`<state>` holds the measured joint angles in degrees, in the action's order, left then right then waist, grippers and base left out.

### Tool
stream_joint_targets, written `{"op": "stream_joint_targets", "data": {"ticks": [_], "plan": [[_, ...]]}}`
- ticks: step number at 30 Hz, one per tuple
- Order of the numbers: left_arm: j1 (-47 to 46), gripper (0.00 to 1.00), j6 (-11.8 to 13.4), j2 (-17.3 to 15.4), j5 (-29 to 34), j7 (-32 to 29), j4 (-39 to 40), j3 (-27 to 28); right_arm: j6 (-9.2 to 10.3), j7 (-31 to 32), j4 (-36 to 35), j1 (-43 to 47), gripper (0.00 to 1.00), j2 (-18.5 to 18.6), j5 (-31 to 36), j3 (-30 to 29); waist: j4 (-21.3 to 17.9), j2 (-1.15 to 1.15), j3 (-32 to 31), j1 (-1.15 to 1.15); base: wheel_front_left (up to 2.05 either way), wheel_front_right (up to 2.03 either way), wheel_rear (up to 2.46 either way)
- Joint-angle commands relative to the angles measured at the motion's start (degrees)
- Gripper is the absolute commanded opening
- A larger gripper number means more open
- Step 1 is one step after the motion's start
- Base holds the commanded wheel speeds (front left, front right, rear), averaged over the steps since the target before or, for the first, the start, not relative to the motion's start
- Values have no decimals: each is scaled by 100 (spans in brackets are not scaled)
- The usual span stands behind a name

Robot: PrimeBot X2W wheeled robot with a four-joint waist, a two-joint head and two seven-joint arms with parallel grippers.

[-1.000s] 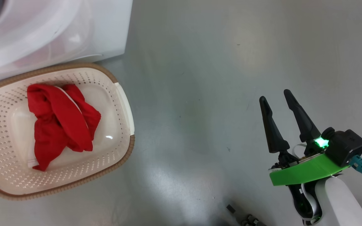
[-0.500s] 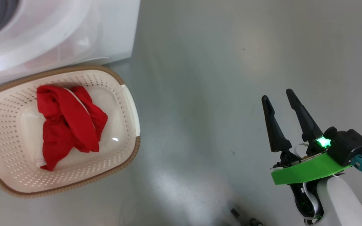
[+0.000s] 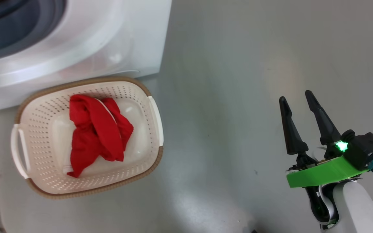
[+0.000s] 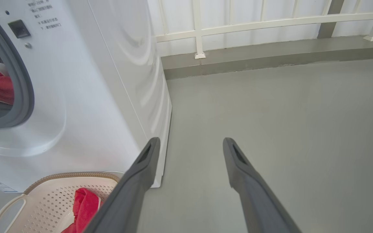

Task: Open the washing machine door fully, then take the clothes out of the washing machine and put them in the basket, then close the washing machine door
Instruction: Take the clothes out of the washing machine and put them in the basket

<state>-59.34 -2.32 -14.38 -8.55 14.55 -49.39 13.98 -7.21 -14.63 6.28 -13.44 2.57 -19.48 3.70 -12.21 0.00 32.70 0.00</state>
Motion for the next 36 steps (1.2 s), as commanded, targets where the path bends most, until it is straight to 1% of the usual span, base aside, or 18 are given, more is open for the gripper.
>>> {"op": "stream_joint_targets", "data": {"ticks": [1, 2, 3, 6, 14, 19, 22, 29, 36], "plan": [[225, 0, -55, -185, -72, 44, 264, 160, -28, -37, -98, 93, 100, 31, 71, 60, 145, 0, -161, 0, 0, 0, 0], [334, 0, -98, -123, -84, 44, 372, 206, -28, -37, -88, 107, 100, 31, 89, 40, 177, 0, -208, 0, 0, 0, 0], [532, 0, -176, 11, -117, 44, 606, 314, -28, -37, -69, 139, 100, 31, 120, -6, 241, 0, -302, 0, 0, 0, 0], [848, 0, -276, 196, -147, 44, 932, 497, -28, -37, -34, 201, 100, 31, 149, -41, 301, 0, -464, 0, 0, 0, 0], [1629, 0, -470, 644, -155, 44, 1693, 875, -28, -37, 40, 398, 100, 31, 189, -111, 421, 0, -881, 0, 0, 0, 0], [2163, 0, -510, 861, -144, 44, 2164, 818, -28, -37, 70, 544, 100, 31, 210, -171, 483, 0, -1114, 0, 0, 0, 0], [2524, 0, -513, 953, -264, 44, 2510, 599, -28, -37, 77, 634, 100, 31, 214, -208, 508, 0, -1233, 0, 0, 0, 0], [3338, 0, -515, 1067, -532, 44, 3376, 330, -28, -37, 78, 806, 100, 31, 209, -295, 553, 0, -1440, 0, 0, 0, 0], [3872, 0, -516, 1131, -727, 45, 4223, 291, -28, -37, 86, 897, 100, 31, 215, -328, 566, 0, -1559, 0, 0, 0, 0]]}}
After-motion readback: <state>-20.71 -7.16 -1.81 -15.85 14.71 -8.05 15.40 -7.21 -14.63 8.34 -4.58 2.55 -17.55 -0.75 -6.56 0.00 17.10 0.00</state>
